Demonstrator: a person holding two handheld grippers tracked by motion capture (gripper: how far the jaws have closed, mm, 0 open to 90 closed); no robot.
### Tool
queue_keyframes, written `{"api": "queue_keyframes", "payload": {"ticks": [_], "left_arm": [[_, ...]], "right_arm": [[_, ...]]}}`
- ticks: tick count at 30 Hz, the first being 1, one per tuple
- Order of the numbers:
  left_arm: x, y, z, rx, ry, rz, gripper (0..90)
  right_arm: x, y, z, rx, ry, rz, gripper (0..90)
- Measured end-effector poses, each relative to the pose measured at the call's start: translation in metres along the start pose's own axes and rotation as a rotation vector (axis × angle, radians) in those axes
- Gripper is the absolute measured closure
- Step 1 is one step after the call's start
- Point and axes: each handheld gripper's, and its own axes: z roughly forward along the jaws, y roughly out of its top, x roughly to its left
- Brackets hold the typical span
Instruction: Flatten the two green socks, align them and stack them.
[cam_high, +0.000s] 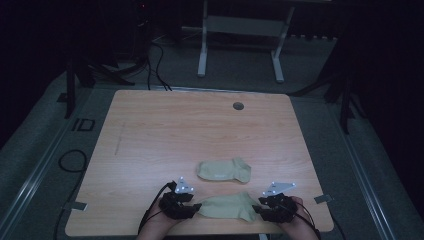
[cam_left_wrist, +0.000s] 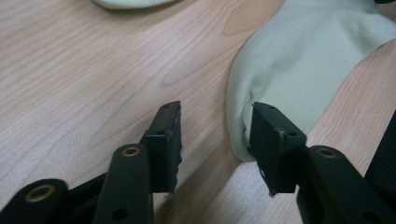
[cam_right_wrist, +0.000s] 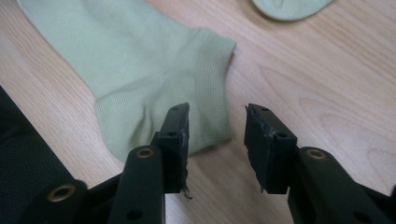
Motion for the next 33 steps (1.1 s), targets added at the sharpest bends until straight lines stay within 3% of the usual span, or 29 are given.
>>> {"api": "queue_keyframes", "payload": {"ticks": [8,14,17,26,33], "left_arm": [[-0.005,-0.001,0.001,0.003,-0.008,0.032,66.0],[-0.008,-0.003,0.003,-0.001,-0.022,0.053,85.8],[-0.008,-0.002,0.0,-0.009,-0.018,0.054,87.1],[-0.004,0.006,-0.02,-0.068,-0.027,0.041,87.3],[0.005,0.021,-0.036,-0.106,-0.007,0.043,87.2]], "right_arm": [[0.007,0.0,0.006,0.021,-0.007,-0.041,64.8],[0.012,0.001,0.005,0.033,0.011,-0.046,81.5],[0.012,0.003,0.004,0.038,0.013,-0.043,83.1],[0.014,0.017,-0.019,-0.032,0.03,-0.048,83.3],[0.005,0.037,-0.032,-0.076,0.027,-0.052,83.3]]}}
